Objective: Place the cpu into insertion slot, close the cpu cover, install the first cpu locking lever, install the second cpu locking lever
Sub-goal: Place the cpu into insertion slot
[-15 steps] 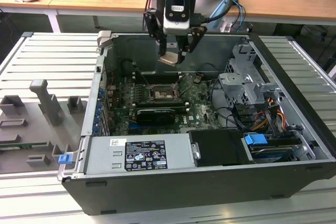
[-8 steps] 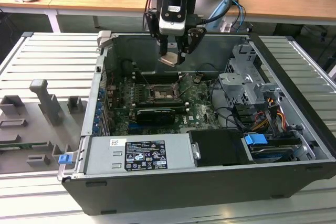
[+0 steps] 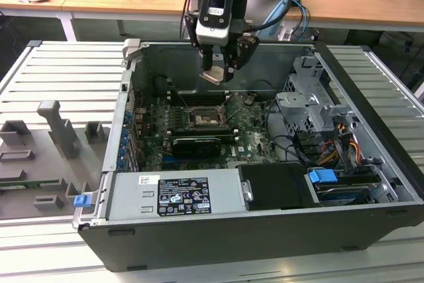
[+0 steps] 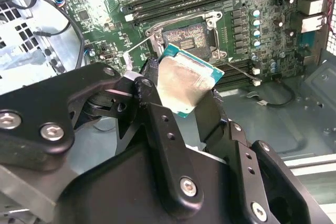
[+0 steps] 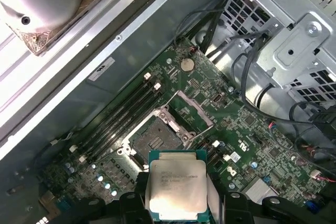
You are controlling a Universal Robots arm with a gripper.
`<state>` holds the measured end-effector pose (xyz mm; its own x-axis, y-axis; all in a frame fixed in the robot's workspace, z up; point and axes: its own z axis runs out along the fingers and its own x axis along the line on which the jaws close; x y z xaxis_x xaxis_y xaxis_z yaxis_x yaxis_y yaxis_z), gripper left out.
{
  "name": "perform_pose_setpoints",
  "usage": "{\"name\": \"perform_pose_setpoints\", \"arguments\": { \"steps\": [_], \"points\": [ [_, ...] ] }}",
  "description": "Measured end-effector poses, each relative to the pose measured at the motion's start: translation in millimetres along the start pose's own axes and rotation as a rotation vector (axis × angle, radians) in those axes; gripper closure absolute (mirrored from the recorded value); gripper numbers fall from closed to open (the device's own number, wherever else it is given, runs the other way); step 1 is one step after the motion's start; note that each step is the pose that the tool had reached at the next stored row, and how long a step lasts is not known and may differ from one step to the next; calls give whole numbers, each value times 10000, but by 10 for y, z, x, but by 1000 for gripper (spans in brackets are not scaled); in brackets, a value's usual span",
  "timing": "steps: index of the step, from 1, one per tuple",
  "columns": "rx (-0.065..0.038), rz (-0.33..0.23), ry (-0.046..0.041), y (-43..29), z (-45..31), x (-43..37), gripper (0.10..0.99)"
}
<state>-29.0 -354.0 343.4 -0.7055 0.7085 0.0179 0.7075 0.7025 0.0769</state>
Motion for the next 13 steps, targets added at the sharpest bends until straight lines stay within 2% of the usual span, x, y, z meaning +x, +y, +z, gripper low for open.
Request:
{"name": "perform_pose_setpoints", "arguments": {
  "steps": [13],
  "points": [
    [-22,1196,-92,-6,15,5,561]
  ]
}}
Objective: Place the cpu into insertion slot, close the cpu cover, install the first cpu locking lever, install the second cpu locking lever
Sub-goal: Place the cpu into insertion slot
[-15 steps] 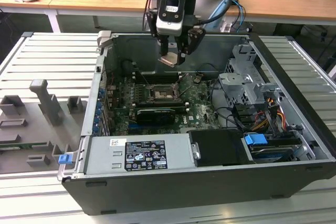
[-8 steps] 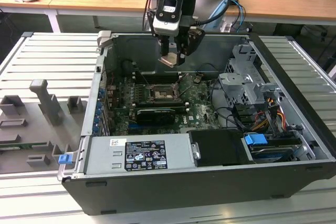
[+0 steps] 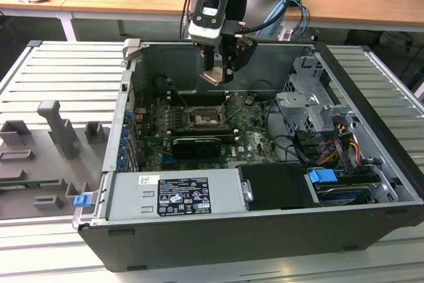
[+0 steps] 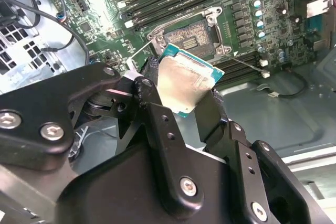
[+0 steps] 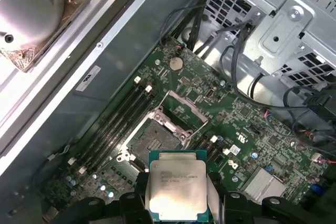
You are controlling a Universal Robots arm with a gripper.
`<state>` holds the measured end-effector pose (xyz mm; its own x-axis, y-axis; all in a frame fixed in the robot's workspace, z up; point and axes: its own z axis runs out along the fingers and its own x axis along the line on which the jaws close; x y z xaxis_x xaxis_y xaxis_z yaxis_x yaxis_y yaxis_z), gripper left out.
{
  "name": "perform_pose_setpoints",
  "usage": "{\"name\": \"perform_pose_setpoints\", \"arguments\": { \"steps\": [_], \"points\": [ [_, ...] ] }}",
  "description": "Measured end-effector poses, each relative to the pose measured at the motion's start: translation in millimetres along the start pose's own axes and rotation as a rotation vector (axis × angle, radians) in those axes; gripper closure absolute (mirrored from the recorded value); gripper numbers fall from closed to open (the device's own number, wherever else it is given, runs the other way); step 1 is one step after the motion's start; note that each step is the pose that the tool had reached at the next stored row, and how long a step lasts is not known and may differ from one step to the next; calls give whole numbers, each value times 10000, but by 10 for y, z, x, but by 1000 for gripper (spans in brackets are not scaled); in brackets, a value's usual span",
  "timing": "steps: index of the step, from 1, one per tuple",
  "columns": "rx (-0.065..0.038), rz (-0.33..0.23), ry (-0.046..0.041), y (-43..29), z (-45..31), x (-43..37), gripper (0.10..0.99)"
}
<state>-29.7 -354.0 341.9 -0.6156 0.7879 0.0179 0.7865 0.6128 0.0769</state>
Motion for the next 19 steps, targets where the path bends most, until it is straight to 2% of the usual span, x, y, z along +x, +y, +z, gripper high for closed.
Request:
{"name": "perform_pose_setpoints", "arguments": {
  "steps": [19],
  "points": [
    [-24,1430,-111,-3,29,0,561]
  ]
}}
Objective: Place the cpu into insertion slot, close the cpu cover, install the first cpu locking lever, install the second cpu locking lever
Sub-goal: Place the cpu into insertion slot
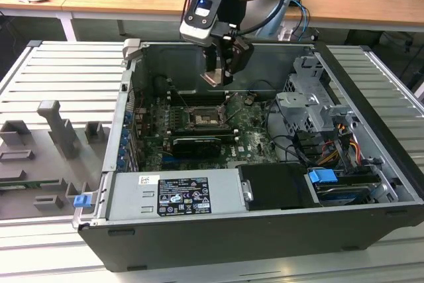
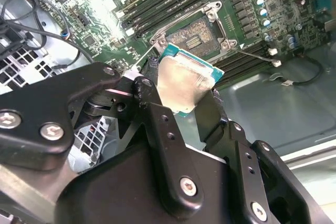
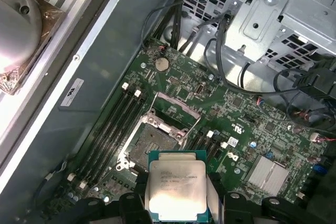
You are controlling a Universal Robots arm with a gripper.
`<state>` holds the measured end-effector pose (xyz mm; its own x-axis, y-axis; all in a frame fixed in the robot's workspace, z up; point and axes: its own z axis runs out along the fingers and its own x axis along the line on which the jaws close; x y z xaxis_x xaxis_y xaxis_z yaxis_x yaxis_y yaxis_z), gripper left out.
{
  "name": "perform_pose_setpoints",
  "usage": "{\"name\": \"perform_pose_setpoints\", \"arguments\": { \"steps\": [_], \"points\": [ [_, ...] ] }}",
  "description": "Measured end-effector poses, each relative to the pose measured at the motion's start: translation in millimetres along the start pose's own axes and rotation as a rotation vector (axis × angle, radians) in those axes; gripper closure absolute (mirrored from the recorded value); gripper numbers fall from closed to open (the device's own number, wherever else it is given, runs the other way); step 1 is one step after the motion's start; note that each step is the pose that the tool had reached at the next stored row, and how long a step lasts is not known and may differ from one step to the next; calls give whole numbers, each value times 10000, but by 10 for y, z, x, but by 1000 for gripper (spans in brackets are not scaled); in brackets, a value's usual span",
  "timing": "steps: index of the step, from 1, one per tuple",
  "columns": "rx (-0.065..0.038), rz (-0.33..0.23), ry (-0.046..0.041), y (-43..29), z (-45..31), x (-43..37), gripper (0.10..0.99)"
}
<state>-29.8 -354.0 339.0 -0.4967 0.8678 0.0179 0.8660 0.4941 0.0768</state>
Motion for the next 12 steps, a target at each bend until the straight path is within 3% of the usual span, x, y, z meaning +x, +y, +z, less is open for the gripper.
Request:
{"name": "perform_pose_setpoints", "arguments": {
  "steps": [12],
  "points": [
    [-21,1139,-87,-17,49,7,561]
  ]
}}
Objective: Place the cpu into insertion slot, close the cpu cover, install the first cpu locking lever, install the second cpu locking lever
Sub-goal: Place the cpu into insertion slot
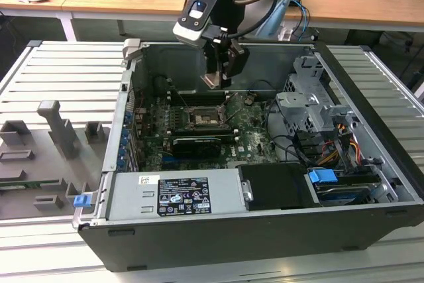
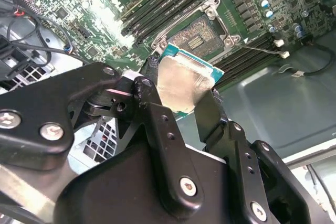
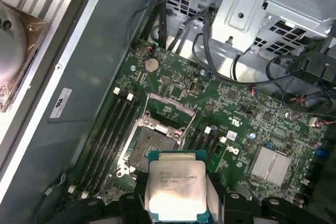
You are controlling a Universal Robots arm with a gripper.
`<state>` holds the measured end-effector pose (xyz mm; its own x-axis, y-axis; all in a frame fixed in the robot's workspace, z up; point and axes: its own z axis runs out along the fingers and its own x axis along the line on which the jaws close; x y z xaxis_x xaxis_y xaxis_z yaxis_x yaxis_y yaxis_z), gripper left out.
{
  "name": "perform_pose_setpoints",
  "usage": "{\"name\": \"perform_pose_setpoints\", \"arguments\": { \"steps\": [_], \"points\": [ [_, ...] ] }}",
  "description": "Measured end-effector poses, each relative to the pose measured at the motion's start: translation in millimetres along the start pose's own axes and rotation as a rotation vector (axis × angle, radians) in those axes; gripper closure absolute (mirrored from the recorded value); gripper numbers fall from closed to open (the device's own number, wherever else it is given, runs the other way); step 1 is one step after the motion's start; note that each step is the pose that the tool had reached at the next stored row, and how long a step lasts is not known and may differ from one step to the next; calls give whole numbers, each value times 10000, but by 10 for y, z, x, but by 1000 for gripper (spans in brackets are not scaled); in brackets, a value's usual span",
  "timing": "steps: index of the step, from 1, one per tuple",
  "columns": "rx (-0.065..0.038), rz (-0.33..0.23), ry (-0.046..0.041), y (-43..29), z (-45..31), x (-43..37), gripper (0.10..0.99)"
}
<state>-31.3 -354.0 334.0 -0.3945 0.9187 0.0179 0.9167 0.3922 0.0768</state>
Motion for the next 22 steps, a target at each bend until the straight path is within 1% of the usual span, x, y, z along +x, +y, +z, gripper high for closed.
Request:
{"name": "perform_pose_setpoints", "arguments": {
  "steps": [7,11,12,15,16,17,19,22],
  "points": [
    [-14,745,-57,-27,23,10,561],
    [-19,1004,-77,-45,34,18,561],
    [-21,1152,-89,-52,40,20,561],
    [-32,1805,-139,-57,65,21,561],
    [-40,2164,-166,-59,83,21,561],
    [-44,2368,-182,-61,100,21,561],
    [-54,2964,-228,-66,160,21,561],
    [-66,3322,-260,-69,196,20,561]
  ]
}}
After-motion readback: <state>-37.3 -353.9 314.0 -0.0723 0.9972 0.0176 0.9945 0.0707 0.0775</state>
